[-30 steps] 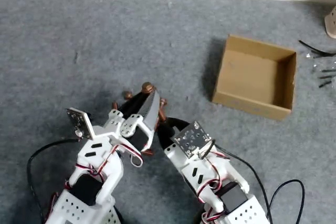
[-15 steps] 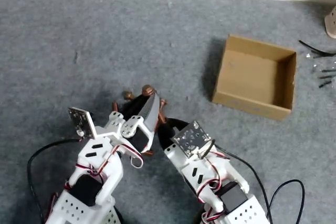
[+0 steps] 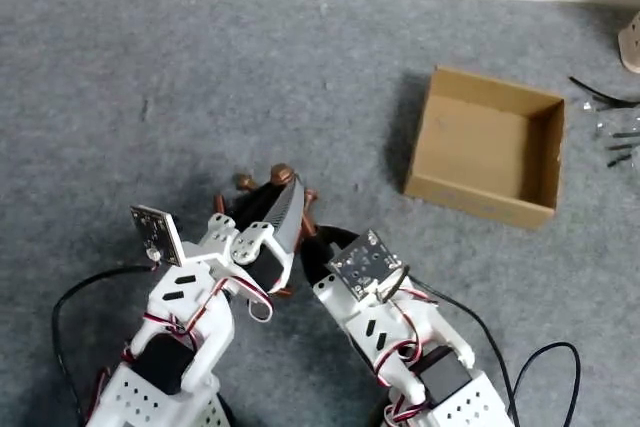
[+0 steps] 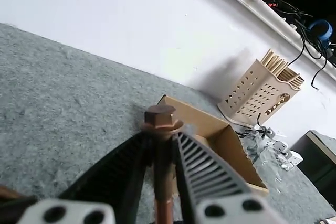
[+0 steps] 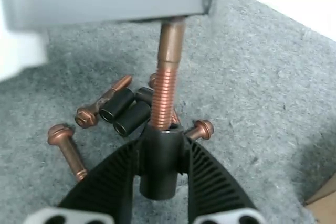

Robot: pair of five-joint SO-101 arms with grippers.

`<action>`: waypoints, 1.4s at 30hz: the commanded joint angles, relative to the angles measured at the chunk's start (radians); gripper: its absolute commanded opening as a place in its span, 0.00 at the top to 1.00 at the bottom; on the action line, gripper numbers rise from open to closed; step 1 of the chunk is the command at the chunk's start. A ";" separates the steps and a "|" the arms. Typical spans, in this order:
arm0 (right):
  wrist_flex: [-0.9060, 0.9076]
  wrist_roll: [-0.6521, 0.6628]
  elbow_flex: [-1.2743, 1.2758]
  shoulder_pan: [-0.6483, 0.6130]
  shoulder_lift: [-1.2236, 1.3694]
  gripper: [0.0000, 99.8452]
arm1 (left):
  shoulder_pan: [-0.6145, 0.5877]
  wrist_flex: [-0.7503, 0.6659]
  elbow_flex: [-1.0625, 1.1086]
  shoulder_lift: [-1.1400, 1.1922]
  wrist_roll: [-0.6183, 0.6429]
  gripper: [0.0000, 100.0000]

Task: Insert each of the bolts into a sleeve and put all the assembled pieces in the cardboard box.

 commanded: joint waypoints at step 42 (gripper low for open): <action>0.070 0.003 -0.013 -0.007 -0.025 0.99 | 0.074 -0.146 0.028 0.291 0.005 0.94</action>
